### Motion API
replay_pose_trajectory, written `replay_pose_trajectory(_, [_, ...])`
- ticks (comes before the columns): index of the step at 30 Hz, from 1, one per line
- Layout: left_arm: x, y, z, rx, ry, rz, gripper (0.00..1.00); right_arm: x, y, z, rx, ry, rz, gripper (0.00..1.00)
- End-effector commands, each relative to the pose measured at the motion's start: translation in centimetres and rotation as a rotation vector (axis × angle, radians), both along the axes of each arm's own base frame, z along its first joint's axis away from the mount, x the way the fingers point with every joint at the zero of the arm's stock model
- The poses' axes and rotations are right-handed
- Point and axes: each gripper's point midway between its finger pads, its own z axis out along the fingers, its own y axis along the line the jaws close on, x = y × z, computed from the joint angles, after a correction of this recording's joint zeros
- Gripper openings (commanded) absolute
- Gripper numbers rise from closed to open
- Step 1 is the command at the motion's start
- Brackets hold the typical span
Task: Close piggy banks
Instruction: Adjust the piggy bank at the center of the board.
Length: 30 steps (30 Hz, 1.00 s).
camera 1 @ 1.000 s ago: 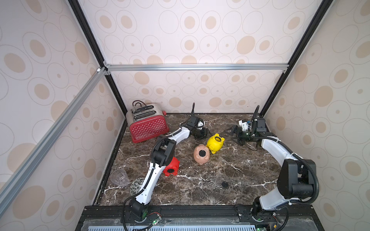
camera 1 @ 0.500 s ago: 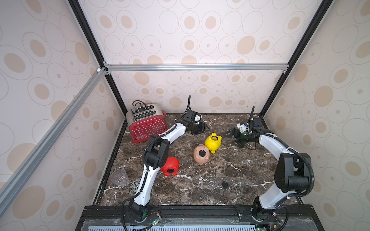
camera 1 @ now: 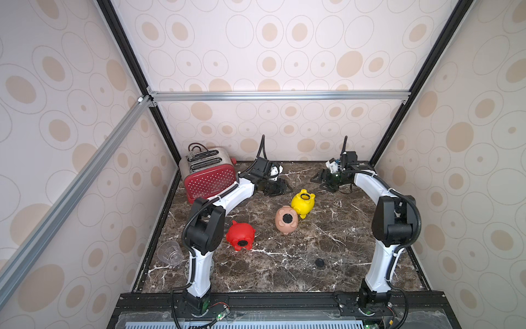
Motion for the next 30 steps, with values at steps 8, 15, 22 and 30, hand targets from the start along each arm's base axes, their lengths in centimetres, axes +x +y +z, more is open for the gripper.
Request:
replay_pose_trajectory(8, [-2.2, -2.8, 0.0, 0.010, -0.009, -0.140, 0.53, 1.0, 4.1, -2.4, -0.088, 0.007, 0.161, 0.75])
replay_pose_trajectory(15, [-2.5, -4.2, -1.5, 0.043, 0.013, -0.193, 0.51, 0.5, 4.1, -4.1, -0.155, 0.044, 0.208, 0.70])
replay_pose_trajectory(22, [-2.2, -4.3, -2.2, 0.078, 0.030, -0.228, 0.51, -0.7, 4.3, -5.5, -0.188, 0.087, 0.252, 0.70])
replay_pose_trajectory(30, [-2.2, -4.7, -3.0, 0.075, 0.047, -0.236, 0.50, -1.8, 3.2, -6.5, -0.246, 0.125, 0.232, 0.68])
